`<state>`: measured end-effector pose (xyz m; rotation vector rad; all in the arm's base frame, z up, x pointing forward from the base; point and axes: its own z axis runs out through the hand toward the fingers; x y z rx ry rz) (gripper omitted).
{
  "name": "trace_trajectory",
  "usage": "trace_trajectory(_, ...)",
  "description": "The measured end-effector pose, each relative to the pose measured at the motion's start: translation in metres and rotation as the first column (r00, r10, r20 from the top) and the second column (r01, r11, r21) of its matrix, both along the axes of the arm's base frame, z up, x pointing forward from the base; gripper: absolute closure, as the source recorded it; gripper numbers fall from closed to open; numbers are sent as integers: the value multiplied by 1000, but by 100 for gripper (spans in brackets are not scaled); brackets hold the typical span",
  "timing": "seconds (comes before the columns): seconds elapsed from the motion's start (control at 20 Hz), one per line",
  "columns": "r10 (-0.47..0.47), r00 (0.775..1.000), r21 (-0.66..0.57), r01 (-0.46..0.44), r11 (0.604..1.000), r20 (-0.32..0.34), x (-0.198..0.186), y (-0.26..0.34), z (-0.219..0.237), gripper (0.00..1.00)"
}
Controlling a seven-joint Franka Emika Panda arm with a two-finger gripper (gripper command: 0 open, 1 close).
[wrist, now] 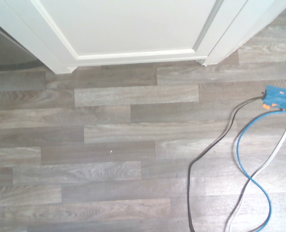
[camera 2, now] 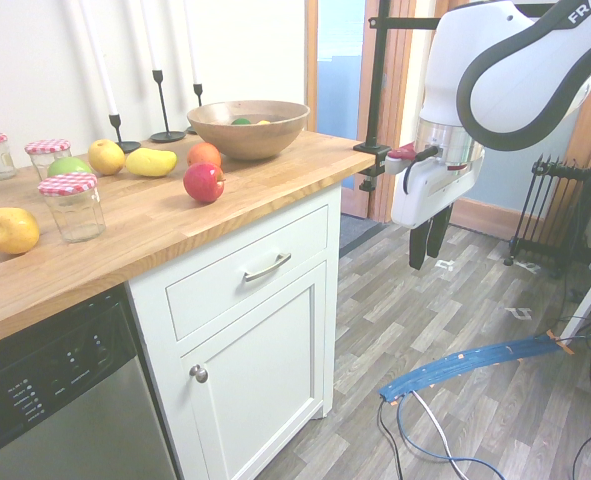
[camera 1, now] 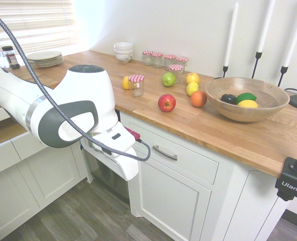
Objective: Close the drawer
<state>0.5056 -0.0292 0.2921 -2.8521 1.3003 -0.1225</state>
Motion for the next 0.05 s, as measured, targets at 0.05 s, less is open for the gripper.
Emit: trace_trajectory(0.05,-3,1000,0,3,1000,6,0,-1,0,0)
